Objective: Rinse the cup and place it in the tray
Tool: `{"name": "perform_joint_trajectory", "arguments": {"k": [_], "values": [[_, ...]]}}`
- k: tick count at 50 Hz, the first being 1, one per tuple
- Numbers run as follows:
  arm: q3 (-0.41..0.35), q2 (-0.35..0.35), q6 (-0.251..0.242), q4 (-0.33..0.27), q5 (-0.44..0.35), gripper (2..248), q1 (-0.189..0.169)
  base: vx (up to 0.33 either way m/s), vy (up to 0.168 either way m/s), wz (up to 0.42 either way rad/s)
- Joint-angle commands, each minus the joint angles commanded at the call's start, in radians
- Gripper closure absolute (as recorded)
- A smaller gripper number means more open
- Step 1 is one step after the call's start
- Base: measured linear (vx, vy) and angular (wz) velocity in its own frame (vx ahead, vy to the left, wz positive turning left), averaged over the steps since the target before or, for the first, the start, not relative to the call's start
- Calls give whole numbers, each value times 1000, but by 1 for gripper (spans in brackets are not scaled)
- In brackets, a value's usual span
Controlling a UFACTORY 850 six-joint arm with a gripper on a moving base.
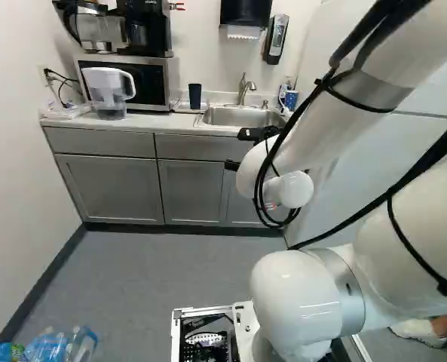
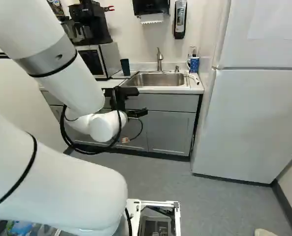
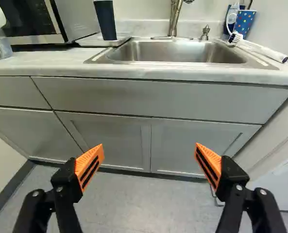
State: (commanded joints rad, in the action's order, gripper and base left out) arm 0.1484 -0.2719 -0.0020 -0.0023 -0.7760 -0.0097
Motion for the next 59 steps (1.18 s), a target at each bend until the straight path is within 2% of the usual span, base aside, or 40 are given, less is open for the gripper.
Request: {"name": "perform_joint_trajectory", "arguments": {"k": [27, 59], "values": [[-54, -6, 2, 2, -85, 3, 8, 0, 0, 0], [-61, -7, 2, 2, -97, 3, 10, 0, 0, 0]]}}
